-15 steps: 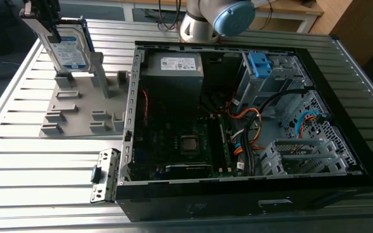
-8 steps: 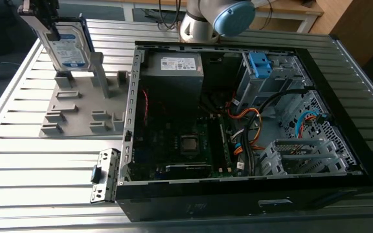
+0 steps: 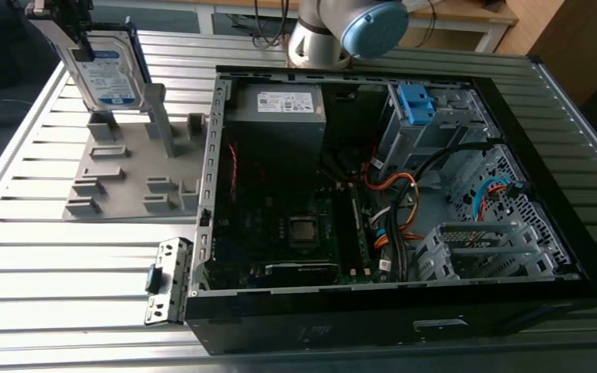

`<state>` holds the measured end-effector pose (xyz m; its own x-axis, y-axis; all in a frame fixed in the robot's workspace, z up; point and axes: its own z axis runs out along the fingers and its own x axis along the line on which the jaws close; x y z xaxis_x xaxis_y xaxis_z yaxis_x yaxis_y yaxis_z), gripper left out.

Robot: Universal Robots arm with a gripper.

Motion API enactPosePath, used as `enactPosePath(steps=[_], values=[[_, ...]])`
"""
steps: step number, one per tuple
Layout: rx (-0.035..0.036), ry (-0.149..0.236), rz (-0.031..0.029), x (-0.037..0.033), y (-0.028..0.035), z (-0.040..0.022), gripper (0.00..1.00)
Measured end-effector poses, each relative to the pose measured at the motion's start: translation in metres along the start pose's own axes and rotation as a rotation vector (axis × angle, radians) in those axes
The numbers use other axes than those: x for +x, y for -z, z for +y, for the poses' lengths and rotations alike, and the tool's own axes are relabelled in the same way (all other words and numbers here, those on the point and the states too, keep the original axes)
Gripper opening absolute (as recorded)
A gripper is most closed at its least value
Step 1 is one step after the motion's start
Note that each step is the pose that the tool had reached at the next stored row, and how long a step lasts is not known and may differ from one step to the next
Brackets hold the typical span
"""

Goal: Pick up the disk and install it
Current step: 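Pick up the disk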

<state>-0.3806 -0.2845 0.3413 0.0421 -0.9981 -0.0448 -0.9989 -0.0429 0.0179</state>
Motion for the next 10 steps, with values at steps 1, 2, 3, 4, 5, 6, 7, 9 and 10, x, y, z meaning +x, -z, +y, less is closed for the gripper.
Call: enactPosePath(steps=[1,2,3,4,5,6,7,9,10], values=[[0.0000,0.000,0.0000,0.0000,0.0009,0.0000,0.36],[0.0000,0.000,0.0000,-0.0001,0.0019,0.0000,0.36],[0.0000,0.000,0.0000,-0.0001,0.0027,0.0001,0.36],[0.0000,0.000,0.0000,-0.0002,0.0037,0.0001,0.36],[0.0000,0.000,0.0000,-0.0002,0.0045,0.0001,0.36],[0.0000,0.000,0.0000,-0.0002,0.0054,0.0001,0.36],[0.0000,0.000,0.0000,-0.0003,0.0062,0.0001,0.36],[0.0000,0.000,0.0000,-0.0004,0.0078,0.0001,0.36],[0.0001,0.000,0.0000,-0.0004,0.0087,0.0002,0.36]])
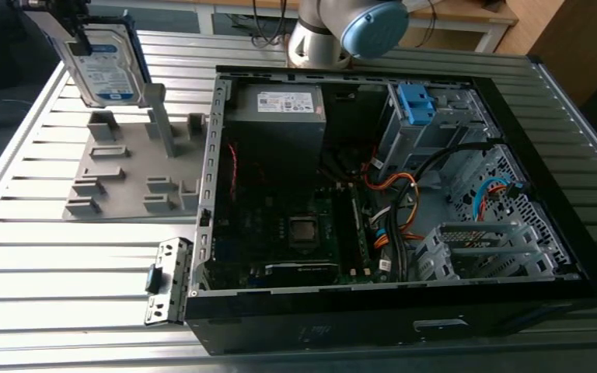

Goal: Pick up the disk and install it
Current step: 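Pick up the disk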

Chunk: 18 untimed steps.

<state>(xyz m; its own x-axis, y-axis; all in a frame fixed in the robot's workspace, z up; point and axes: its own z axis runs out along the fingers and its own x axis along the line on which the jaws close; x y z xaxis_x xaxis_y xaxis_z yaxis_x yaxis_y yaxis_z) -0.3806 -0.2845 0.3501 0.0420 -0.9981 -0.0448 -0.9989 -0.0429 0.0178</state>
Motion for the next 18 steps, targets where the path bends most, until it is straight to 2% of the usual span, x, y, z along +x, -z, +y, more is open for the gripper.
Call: enactPosePath(steps=[18], values=[[-0.0001,0.000,0.0000,-0.0006,0.0140,0.0003,0.36]])
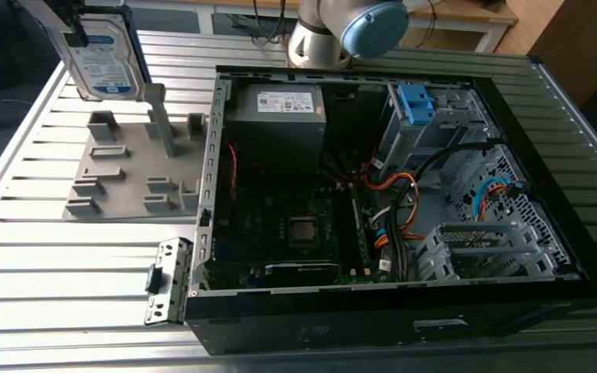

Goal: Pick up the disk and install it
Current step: 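Pick up the disk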

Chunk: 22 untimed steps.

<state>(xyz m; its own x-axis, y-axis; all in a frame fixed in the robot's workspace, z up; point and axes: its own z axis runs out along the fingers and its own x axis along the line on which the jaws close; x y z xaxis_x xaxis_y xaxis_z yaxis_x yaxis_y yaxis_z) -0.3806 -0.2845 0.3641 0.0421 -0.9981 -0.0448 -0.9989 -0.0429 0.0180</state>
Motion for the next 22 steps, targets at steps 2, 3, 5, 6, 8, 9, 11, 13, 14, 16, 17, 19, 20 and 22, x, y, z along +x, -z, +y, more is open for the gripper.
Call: enactPosePath(steps=[2,3,5,6,8,9,11,13,14,16,17,19,20,22], values=[[0.0001,0.000,0.0000,-0.0001,0.0015,0.0000,0.36],[0.0001,0.000,-0.0001,-0.0001,0.0022,0.0000,0.36],[0.0001,0.000,0.0000,-0.0002,0.0039,0.0001,0.36],[0.0001,0.000,0.0001,-0.0002,0.0046,0.0001,0.36],[0.0001,0.000,0.0000,-0.0003,0.0061,0.0001,0.36],[0.0001,0.000,0.0000,-0.0003,0.0069,0.0001,0.36],[0.0001,0.000,0.0000,-0.0004,0.0084,0.0001,0.36],[0.0000,0.000,0.0000,-0.0004,0.0100,0.0002,0.36],[0.0002,0.000,0.0000,-0.0005,0.0108,0.0002,0.36],[0.0001,0.000,0.0000,-0.0006,0.0125,0.0002,0.36],[0.0000,0.000,0.0000,-0.0006,0.0134,0.0002,0.36],[0.0001,0.000,0.0000,-0.0007,0.0151,0.0003,0.36],[0.0000,0.000,0.0001,-0.0007,0.0160,0.0003,0.36],[0.0002,0.000,0.0000,-0.0008,0.0176,0.0003,0.36]])
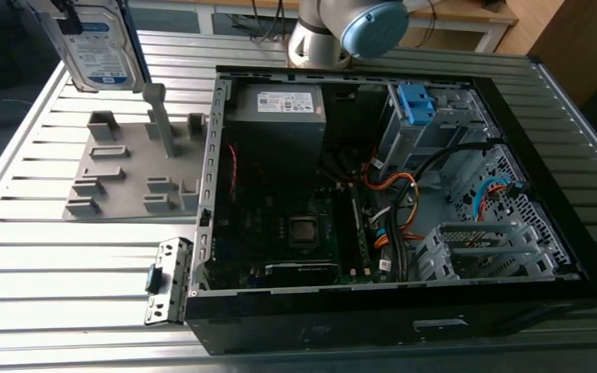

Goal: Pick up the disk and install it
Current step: 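Pick up the disk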

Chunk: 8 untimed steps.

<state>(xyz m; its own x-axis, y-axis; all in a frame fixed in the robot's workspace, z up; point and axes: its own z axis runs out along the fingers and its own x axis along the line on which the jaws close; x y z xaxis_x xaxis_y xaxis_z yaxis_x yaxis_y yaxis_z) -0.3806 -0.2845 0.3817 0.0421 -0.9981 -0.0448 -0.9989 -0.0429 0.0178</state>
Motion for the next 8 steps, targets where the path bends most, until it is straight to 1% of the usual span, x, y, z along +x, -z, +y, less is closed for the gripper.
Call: enactPosePath(steps=[8], values=[[-0.0001,0.000,0.0000,-0.0003,0.0076,0.0001,0.36]])
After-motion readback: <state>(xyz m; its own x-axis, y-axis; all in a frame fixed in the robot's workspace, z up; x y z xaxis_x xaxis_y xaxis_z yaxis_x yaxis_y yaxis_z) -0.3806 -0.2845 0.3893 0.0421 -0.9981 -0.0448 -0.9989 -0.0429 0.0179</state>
